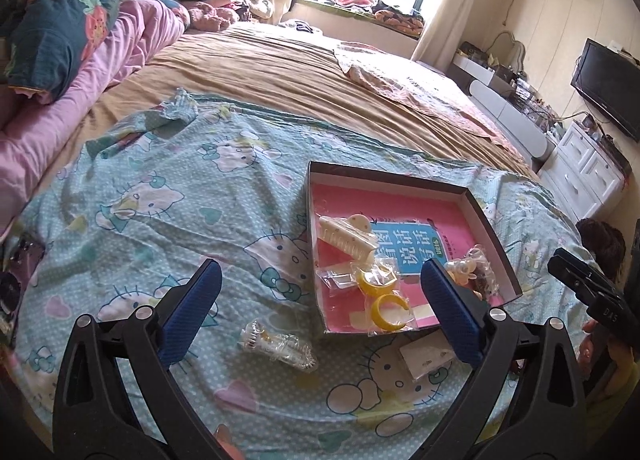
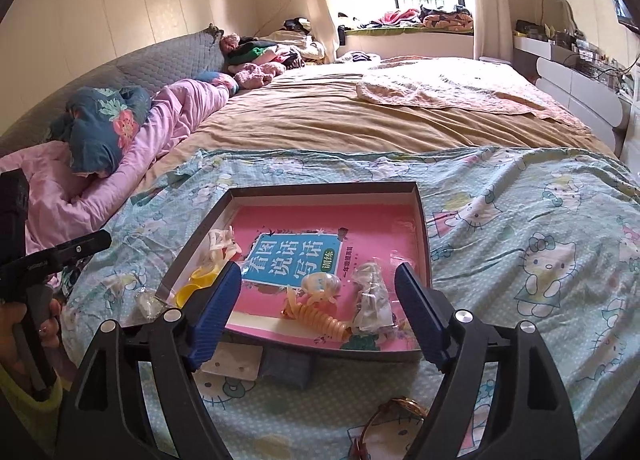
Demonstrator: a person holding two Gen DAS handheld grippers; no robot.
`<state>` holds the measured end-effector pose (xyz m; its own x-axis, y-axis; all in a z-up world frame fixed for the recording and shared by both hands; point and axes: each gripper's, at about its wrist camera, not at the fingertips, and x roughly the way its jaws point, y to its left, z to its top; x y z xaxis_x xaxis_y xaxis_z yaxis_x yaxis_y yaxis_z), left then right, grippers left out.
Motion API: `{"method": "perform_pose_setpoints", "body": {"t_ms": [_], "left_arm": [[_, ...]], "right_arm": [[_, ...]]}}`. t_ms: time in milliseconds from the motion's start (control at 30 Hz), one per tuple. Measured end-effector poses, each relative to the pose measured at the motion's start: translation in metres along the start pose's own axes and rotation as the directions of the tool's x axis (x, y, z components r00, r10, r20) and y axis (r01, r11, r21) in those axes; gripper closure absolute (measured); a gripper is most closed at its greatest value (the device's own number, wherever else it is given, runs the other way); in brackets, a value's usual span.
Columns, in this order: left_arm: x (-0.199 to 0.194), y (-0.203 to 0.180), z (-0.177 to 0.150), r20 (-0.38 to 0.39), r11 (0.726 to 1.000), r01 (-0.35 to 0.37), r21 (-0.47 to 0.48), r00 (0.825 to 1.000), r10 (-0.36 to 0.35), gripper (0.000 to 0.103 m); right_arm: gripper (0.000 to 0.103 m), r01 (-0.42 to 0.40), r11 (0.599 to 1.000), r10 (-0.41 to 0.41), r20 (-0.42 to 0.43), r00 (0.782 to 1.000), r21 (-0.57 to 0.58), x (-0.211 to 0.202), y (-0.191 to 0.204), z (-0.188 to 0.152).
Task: Organize jewelry
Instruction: 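Withdraw both tools toward the clear bag and blue pouch on the sheet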
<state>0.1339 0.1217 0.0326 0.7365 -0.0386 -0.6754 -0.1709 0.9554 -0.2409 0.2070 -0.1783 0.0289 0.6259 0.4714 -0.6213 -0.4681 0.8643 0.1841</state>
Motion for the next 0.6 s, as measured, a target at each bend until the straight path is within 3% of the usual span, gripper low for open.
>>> {"method": "perform_pose_setpoints", "body": {"t_ms": [600], "left_arm": [[-0.029, 0.01, -0.011, 0.033, 1.0, -0.014, -0.016, 0.999, 0.015, 0.01]], "right_arm": [[0.024, -0.014, 1.0, 0.014, 0.001, 1.0, -0.019, -0.033, 0.012, -0.02]]}}
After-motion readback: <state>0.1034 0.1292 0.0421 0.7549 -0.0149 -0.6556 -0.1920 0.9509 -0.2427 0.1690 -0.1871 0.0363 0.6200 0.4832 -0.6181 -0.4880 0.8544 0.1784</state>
